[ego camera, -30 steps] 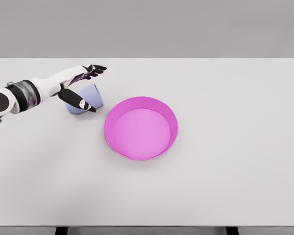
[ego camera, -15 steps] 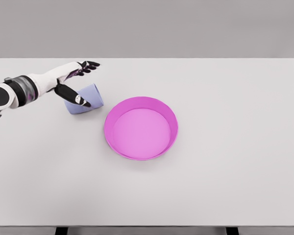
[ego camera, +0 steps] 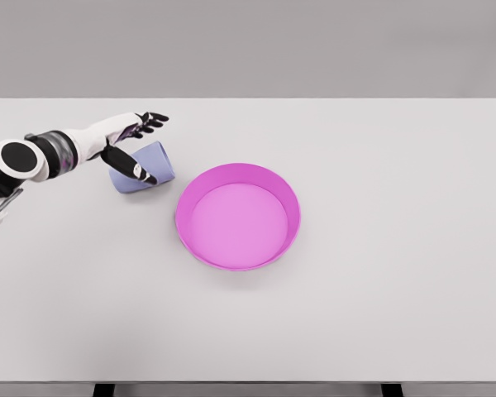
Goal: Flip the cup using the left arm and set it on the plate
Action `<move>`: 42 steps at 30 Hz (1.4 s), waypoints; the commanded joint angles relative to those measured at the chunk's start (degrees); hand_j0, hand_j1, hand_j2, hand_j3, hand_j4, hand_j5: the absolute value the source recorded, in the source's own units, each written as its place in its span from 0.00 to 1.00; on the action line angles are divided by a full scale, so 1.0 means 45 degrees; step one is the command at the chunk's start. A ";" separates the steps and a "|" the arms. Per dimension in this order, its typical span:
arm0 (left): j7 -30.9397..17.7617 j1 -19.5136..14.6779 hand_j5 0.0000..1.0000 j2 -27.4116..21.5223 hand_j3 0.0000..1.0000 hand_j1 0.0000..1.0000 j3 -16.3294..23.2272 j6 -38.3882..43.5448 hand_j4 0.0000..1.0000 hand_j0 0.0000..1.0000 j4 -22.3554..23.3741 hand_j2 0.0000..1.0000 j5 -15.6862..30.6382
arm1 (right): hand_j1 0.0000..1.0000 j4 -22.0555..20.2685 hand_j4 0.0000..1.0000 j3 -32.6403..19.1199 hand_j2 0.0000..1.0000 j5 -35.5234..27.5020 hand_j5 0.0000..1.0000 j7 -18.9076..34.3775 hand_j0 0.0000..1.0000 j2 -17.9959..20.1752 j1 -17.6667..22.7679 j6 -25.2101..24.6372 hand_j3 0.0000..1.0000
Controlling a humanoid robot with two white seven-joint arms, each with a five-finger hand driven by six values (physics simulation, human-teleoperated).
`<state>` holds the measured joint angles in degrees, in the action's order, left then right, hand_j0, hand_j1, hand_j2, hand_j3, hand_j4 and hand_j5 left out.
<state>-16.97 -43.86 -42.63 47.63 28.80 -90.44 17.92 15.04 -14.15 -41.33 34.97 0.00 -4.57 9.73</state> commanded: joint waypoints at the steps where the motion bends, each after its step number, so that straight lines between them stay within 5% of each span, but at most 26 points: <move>1: -0.0038 0.0000 1.00 0.0021 1.00 1.00 0.0041 0.0027 1.00 1.00 0.0196 1.00 -0.0017 | 1.00 -0.0002 1.00 0.0000 1.00 0.0006 1.00 0.0006 1.00 0.0000 0.0000 0.0005 1.00; 24: 0.0118 -0.0117 0.99 0.0782 0.99 0.99 0.0432 0.0066 0.99 0.99 0.1114 0.99 -0.0154 | 1.00 -0.0002 1.00 0.0000 1.00 0.0006 1.00 0.0006 1.00 0.0000 0.0000 0.0005 1.00; 35: 0.0137 -0.0079 0.65 0.0763 0.65 0.65 0.0549 0.0046 0.65 0.65 0.1251 0.65 -0.0056 | 1.00 -0.0002 1.00 0.0000 1.00 0.0006 1.00 0.0006 1.00 0.0000 0.0000 0.0005 1.00; 42: 0.0118 -0.0059 0.58 0.0763 0.58 0.58 0.0413 0.0027 0.58 0.58 0.1056 0.58 0.0080 | 1.00 -0.0002 1.00 0.0000 1.00 0.0006 1.00 0.0006 1.00 0.0000 0.0000 0.0005 1.00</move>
<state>-16.35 -44.21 -39.17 49.85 28.98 -85.29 18.07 15.04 -14.15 -41.34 34.97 0.00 -4.57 9.73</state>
